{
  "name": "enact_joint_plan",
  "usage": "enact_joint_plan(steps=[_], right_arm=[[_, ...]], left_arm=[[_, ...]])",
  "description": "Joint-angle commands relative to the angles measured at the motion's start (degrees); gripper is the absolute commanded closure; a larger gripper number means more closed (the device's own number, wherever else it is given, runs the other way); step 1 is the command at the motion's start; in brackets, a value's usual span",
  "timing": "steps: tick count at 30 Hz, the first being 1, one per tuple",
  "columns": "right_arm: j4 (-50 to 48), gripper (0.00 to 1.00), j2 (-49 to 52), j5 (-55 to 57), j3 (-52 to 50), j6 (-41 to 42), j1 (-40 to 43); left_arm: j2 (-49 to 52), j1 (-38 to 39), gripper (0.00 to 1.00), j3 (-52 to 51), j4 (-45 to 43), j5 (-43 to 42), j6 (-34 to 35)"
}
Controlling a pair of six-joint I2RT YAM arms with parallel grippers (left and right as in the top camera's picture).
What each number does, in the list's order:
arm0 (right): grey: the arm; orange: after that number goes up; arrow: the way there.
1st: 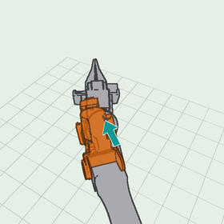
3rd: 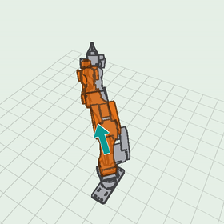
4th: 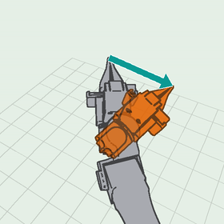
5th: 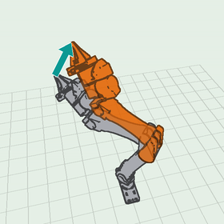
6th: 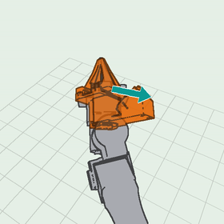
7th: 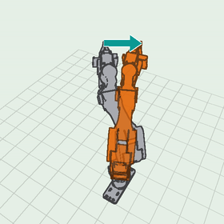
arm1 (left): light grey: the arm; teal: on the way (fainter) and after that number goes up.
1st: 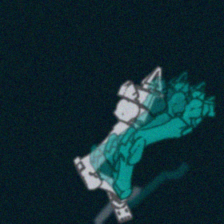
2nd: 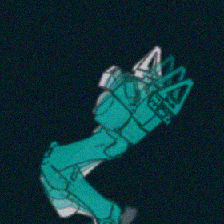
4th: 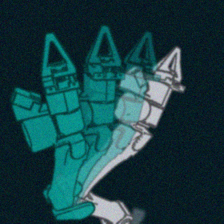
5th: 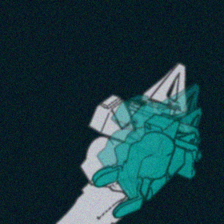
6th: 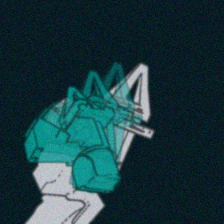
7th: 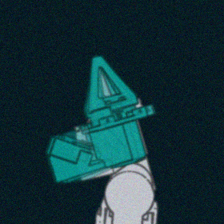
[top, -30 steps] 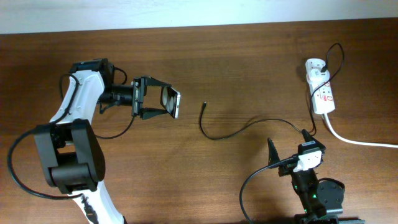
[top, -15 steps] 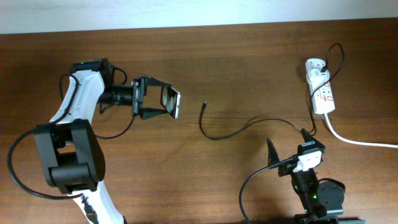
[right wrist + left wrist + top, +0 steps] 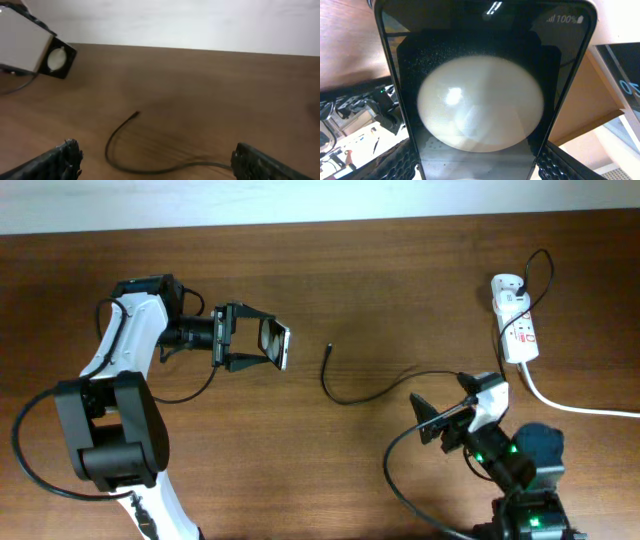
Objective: Plug charger to phone and switch on socket
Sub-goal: 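Grasp the black cable end with the right gripper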
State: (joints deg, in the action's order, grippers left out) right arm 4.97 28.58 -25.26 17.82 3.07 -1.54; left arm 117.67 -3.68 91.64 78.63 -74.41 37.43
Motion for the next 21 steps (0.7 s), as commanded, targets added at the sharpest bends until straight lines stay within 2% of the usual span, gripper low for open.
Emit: enact_joint_plan(steps=[1,5,10,13,18,21], right_arm=[[2.7,0.01,6.9,-7.0,6.3,0.6,-0.3],[11.0,0.01,15.7,-10.8,15.0,0.6,-0.2],[22.2,0.01,25.3,-21.1,27.0,0.4,-0.2],[22.5,0.02,25.9,-25.6,27.6,0.4,-0.2],[19.2,0.02,26.7,-28.1,27.6,8.6,-0.3],[16.8,0.08,29.7,-28.1,27.6,14.2,-0.4]], left_arm=[[0.7,-0.2,0.82,1.1,0.1,-2.8,0.3],[0.7,-0.2,0.82,1.1,0.1,-2.8,0.3],[0.7,-0.2,0.82,1.1,0.1,-2.7,0.3],[0.7,-0.2,0.82,1.1,0.1,-1.7,0.3],[0.7,-0.1,0.87,1.1,0.1,3.2,0.4],[0.7,0.6,0.90,1.1,-0.1,6.8,0.4]])
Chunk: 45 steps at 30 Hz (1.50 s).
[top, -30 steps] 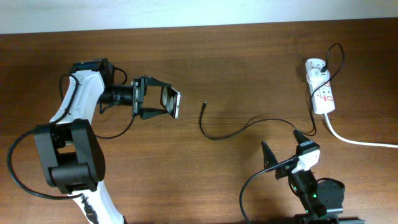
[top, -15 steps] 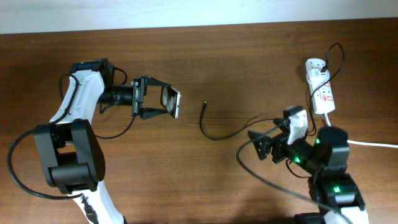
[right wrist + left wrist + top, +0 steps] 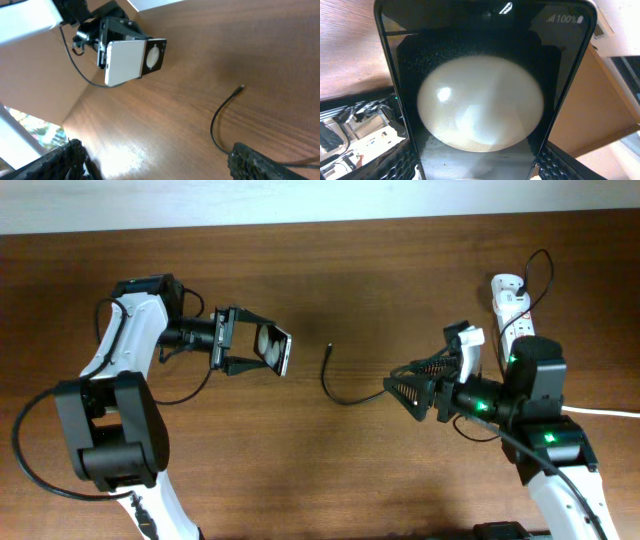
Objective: Plug charger to phone and switch on socket
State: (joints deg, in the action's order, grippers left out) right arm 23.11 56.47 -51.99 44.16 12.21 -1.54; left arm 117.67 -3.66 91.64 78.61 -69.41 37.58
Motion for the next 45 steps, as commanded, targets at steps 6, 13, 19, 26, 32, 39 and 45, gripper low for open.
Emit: enact_joint_plan(steps=[6,13,19,26,32,39,45], right_arm=[[-5.4,0.18,8.2,7.6,1.3,15.3,-7.1],[-16.9,0.22,17.0,34.1,1.3,37.1,-26.7],[-31.1,0.25,28.9,34.4,1.3,44.5,-31.9],[-32.6,0.31,33.0,35.1,1.3,46.8,-31.9],[-32.4,0.47,35.3,36.6,1.3,46.8,-31.9],[-33.2,0.66,36.5,36.6,1.3,46.8,-31.9],[-34.4,0.75,36.5,36.6,1.3,46.8,-31.9]], left_arm=[[0.7,3.6,0.91,1.1,-4.7,10.8,7.0],[0.7,6.6,0.89,1.1,-9.5,18.8,19.4],[0.7,9.5,0.88,1.1,-10.2,23.9,23.3],[0.7,14.5,0.88,1.1,-11.0,27.5,27.4],[0.7,17.4,0.89,1.1,-12.4,27.5,29.7],[0.7,17.4,0.87,1.1,-12.4,27.5,29.7],[0.7,17.4,0.77,1.1,-12.4,27.5,29.7]])
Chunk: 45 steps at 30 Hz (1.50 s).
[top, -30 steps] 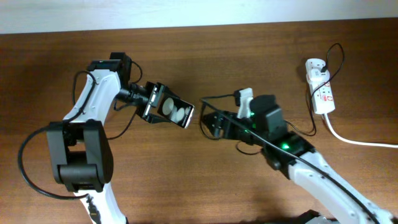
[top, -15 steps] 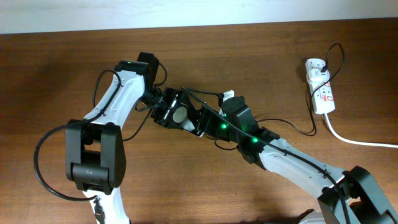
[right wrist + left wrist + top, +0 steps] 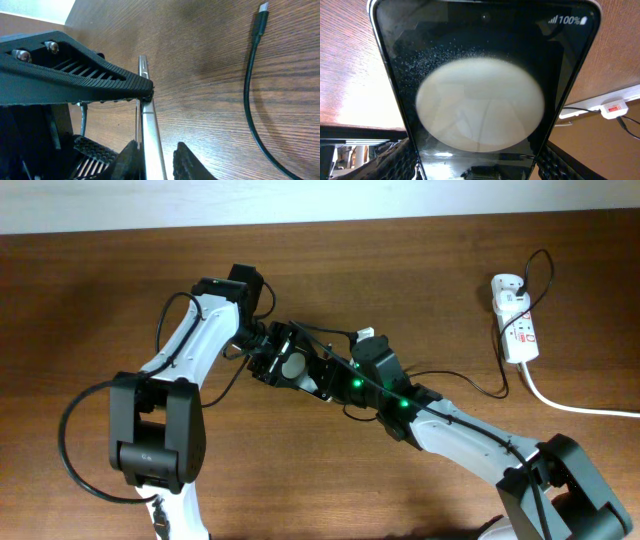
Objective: Plug charger to phone and switch on socket
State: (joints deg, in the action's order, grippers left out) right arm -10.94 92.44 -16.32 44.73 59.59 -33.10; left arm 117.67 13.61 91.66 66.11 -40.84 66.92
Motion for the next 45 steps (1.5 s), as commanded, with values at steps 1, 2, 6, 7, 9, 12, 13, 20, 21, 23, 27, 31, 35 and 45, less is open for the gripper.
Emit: enact_joint_plan(steps=[1,2,6,7,9,12,13,20,21,23,27,31,35,45], right_arm=[[-0.7,0.75,0.6,0.8,0.7,-0.5,-0.4],[-1.2,0.76,0.6,0.3,0.7,-0.1,-0.3],[-2.9,0.86,0.6,0.1,0.7,2.1,-0.3],[-3.3,0.88,0.6,0.0,0.7,2.3,-0.3],[-3.5,0.91,0.6,-0.2,0.7,2.4,-0.3],[-3.7,0.96,0.6,-0.4,0.7,2.4,-0.3],[-4.3,0.96,0.6,-0.5,0.7,2.4,-0.2],[-5.4,0.96,0.5,-2.4,0.7,2.4,1.6],[-5.1,0.96,0.5,-3.7,0.7,2.4,2.9],[-2.7,0.96,0.5,-6.9,0.7,2.4,6.6],[0.3,0.96,0.5,-15.9,0.7,-3.7,13.9],[7.6,0.96,-3.5,-19.5,0.7,-8.5,20.3],[19.8,0.96,-17.8,-19.0,0.5,-14.4,27.1],[7.6,0.96,-24.7,9.0,0.1,27.2,18.8]], left_arm=[[0.7,0.1,0.75,1.1,0.1,-1.1,0.4],[0.7,0.1,0.75,1.1,0.1,-1.1,0.4],[0.7,0.1,0.57,1.1,0.1,-1.1,0.3],[0.7,0.1,0.55,1.1,0.1,-1.1,0.3],[0.7,0.1,0.50,1.1,0.1,-1.1,0.3],[0.7,0.1,0.32,1.1,0.1,-1.3,0.3],[0.7,0.1,0.27,1.1,0.1,-1.3,0.3],[0.7,0.1,0.01,1.1,0.1,-1.3,0.3],[0.7,0.1,0.01,1.1,0.1,-1.1,0.3],[0.7,0.1,0.01,1.1,0.0,0.9,0.3],[0.7,0.1,0.02,1.1,-3.1,0.8,-7.6],[0.7,0.1,0.00,1.1,-7.8,-0.2,-17.0],[0.7,0.1,0.07,1.1,-10.1,-5.0,-17.8],[0.7,0.1,0.01,1.1,-33.1,-34.5,-19.3]])
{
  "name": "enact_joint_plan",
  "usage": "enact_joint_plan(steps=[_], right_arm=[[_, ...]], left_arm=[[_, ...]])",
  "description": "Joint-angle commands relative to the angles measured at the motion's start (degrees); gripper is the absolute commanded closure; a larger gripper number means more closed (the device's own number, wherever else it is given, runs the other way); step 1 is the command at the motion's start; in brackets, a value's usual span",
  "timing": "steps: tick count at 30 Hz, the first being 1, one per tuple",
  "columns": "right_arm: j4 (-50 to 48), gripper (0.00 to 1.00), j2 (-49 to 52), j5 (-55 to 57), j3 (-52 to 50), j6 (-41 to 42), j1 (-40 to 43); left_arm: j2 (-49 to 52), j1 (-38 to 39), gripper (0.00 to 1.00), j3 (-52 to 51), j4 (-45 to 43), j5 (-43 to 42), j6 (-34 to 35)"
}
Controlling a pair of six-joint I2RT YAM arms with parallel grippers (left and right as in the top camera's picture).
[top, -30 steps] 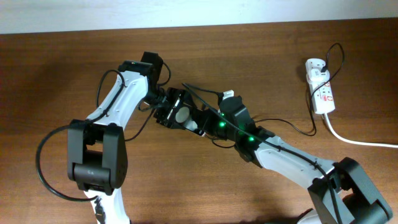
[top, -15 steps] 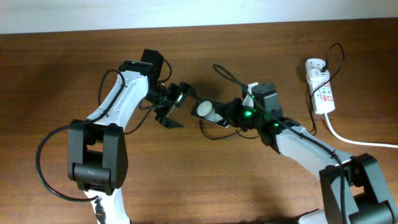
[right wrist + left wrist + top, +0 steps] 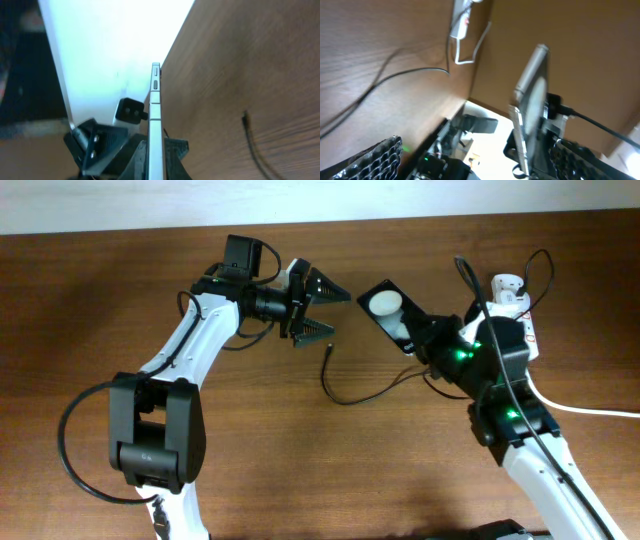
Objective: Plug charger to phone and switch on socket
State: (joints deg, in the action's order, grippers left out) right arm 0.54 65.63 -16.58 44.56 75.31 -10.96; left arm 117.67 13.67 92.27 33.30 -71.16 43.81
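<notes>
The phone (image 3: 388, 310), dark with a round pale patch on it, is held above the table by my right gripper (image 3: 413, 332), which is shut on its edges. It appears edge-on (image 3: 156, 115) in the right wrist view, between the two fingers (image 3: 172, 150). My left gripper (image 3: 338, 315) stands open and empty just left of the phone (image 3: 532, 95), facing it. The black charger cable's free plug (image 3: 328, 348) lies on the table below the left gripper. The white socket strip (image 3: 516, 320) lies at the far right.
The black cable (image 3: 400, 380) curves across the wooden table (image 3: 250, 440) from the plug toward the strip. A white mains lead (image 3: 580, 408) runs off the right edge. The strip also shows far off in the left wrist view (image 3: 461, 22).
Both grippers were on the phone at the table's middle. Now my left gripper is open and empty, and my right gripper holds the phone further to the right.
My left gripper held the phone at the left while the right hung open near the front. The right then stood open facing the phone, then clamped its edge beside the left's fingers. Now only the right holds it.
</notes>
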Motion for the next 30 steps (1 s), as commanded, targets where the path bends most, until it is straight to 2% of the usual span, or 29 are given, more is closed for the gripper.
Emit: enact_joint_plan(steps=[1,5,7,9,10,12,13,14,15,16,19,24,30], right_arm=[[-6.4,0.96,4.1,11.5,0.2,14.7,-5.0],[-18.4,0.96,15.6,12.6,0.3,30.0,-11.0],[-23.9,0.96,21.9,16.5,0.9,31.3,-13.9],[-26.9,0.96,22.9,21.4,1.6,31.3,-15.8],[-26.8,0.96,22.9,23.1,2.6,31.3,-16.5],[-26.7,0.96,22.9,24.9,3.7,31.3,-17.3],[-26.7,0.96,22.9,25.5,4.3,31.3,-17.6],[-26.7,0.96,22.9,25.4,4.4,31.3,-17.6],[-26.3,0.96,22.9,25.4,4.4,31.3,-17.6],[-26.3,0.96,22.9,25.4,4.4,31.3,-17.6],[-26.3,0.96,22.9,24.8,4.4,31.3,-18.0],[-26.5,0.96,22.9,25.4,4.4,31.3,-20.4],[-26.5,0.96,22.9,25.7,4.4,31.3,-22.1]], left_arm=[[0.7,0.0,0.01,0.5,-0.3,-4.5,4.9],[0.7,0.1,0.02,0.5,-1.9,-4.5,8.2],[0.7,0.1,0.04,0.5,-3.3,-1.1,12.6],[0.7,0.1,0.07,0.5,-3.3,2.2,14.9],[0.7,0.1,0.11,0.5,-3.3,3.1,17.1],[0.7,0.2,0.16,0.5,-3.3,3.5,17.7],[0.7,0.2,0.22,0.5,-3.3,3.5,17.7],[0.7,0.2,0.30,0.5,-3.3,3.5,19.0],[0.7,0.2,0.43,0.5,-3.3,3.5,21.0],[0.7,0.2,0.50,0.5,-3.3,3.8,21.6],[0.7,0.2,0.61,0.5,-3.3,4.6,23.1],[0.7,0.5,0.66,0.5,-3.3,4.9,24.6],[0.7,0.6,0.89,0.5,-3.3,5.0,25.4]])
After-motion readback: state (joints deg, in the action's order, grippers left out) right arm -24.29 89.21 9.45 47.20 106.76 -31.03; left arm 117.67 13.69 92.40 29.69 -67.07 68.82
